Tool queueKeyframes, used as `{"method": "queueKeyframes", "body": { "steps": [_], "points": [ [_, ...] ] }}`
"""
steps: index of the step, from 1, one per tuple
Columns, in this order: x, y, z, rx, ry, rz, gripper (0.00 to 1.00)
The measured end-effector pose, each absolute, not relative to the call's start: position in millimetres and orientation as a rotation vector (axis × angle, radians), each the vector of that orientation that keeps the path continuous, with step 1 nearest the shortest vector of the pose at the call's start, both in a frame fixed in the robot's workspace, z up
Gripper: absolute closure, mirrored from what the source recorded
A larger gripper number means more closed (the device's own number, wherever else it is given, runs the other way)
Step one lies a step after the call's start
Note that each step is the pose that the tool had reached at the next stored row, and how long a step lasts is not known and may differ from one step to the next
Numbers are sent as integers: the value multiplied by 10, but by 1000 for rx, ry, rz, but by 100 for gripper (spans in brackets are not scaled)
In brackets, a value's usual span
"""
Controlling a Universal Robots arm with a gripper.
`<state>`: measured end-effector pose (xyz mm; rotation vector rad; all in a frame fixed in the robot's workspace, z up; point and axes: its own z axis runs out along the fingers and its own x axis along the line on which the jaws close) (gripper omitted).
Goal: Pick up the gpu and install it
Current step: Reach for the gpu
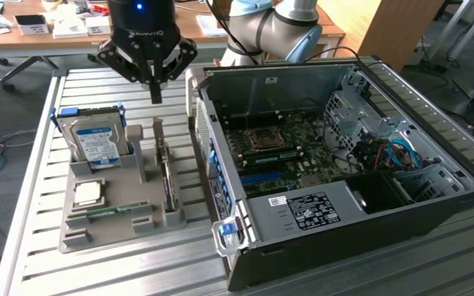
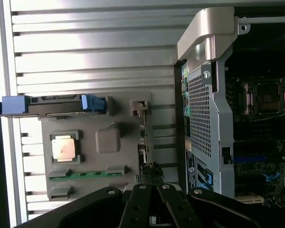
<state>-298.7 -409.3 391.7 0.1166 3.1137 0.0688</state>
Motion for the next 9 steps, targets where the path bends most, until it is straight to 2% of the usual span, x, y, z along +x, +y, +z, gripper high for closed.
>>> {"method": "queueKeyframes", "body": {
  "steps": [9],
  "points": [
    [-3011,-4179,3915,117,3114,69,89]
  ]
}}
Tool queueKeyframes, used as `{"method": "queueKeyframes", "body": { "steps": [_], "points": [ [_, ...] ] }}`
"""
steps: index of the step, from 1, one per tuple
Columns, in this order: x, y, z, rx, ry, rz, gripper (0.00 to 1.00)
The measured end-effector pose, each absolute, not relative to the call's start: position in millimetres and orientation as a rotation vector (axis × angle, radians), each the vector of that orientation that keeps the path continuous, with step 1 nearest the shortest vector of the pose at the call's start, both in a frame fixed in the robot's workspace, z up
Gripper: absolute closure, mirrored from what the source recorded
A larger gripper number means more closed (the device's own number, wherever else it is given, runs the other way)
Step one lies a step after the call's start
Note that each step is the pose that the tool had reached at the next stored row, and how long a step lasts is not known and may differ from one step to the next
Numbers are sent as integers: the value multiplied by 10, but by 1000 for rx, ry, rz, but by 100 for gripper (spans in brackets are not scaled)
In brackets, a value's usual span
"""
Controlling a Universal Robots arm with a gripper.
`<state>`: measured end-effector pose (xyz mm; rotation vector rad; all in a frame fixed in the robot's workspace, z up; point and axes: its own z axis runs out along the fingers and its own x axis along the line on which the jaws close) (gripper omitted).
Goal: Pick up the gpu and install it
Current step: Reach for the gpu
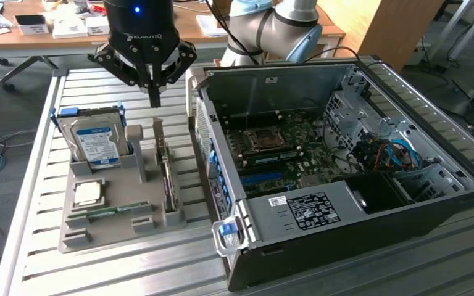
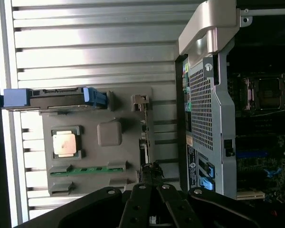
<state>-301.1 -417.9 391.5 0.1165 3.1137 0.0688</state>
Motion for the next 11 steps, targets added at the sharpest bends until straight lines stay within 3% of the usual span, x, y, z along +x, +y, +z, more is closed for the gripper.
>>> {"method": "queueKeyframes", "body": {
  "steps": [11],
  "points": [
    [-3014,-4190,3914,117,3114,68,89]
  ]
}}
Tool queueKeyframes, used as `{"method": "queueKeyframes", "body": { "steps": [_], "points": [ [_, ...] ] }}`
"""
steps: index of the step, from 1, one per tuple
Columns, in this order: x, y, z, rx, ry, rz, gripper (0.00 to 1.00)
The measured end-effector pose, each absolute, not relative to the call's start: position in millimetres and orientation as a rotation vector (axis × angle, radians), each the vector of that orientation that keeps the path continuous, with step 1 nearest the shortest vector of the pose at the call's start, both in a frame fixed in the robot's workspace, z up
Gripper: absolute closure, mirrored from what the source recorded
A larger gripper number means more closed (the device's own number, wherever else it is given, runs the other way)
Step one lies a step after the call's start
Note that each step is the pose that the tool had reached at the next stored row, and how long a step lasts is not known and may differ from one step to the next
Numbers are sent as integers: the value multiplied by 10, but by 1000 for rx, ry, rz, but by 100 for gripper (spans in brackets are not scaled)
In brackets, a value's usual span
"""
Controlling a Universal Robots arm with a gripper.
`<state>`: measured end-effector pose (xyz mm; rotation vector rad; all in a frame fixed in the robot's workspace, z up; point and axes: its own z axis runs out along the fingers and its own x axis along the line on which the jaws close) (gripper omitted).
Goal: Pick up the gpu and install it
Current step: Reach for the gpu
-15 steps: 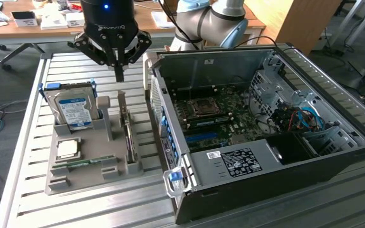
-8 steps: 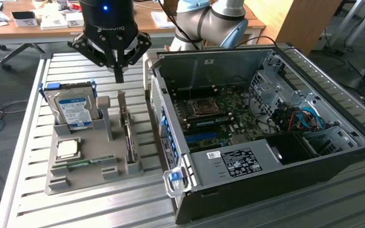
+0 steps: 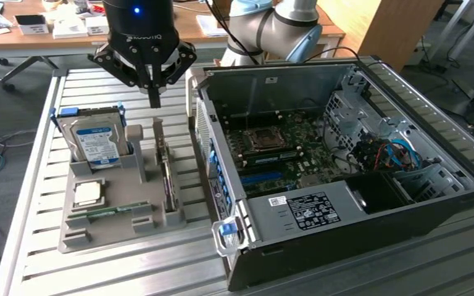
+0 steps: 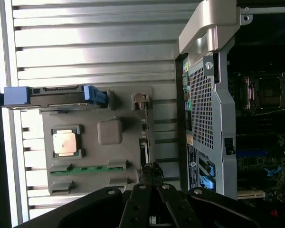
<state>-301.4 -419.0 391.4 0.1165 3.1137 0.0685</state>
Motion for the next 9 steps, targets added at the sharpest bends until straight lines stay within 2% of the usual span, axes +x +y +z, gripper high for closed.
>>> {"method": "queueKeyframes", "body": {
  "steps": [9],
  "points": [
    [-3025,-4199,3914,117,3114,69,89]
  ]
}}
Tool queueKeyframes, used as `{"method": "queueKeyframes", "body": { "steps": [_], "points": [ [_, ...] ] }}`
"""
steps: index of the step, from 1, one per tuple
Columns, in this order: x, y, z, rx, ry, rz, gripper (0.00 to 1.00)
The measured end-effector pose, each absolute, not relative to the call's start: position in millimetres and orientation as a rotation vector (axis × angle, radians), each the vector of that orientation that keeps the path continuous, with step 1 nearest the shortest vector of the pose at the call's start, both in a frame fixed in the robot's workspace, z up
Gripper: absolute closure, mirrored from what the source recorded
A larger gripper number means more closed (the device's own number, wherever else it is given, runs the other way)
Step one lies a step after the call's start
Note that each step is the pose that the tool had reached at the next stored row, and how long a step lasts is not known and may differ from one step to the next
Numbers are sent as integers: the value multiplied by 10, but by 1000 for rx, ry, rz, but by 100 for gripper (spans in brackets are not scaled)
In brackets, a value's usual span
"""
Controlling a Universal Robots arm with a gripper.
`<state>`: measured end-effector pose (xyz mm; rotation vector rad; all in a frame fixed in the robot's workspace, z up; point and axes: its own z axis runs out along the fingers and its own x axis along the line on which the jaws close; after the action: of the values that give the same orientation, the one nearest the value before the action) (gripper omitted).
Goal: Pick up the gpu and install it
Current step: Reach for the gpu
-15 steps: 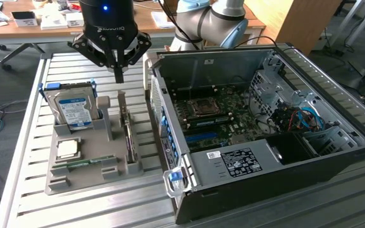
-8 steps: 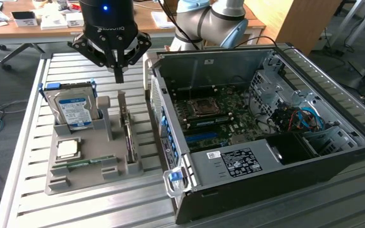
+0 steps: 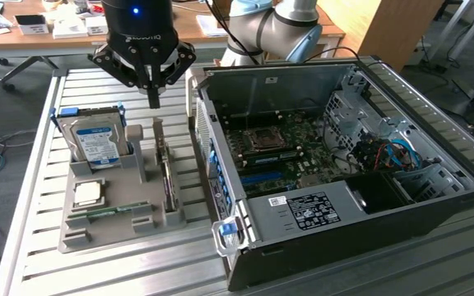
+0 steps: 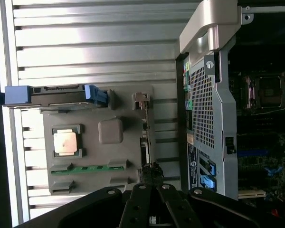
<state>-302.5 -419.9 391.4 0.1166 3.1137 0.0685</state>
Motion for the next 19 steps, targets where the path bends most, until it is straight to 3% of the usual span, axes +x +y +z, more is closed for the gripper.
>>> {"method": "queueKeyframes", "body": {
  "steps": [19],
  "points": [
    [-3026,-4240,3914,117,3114,68,89]
  ]
}}
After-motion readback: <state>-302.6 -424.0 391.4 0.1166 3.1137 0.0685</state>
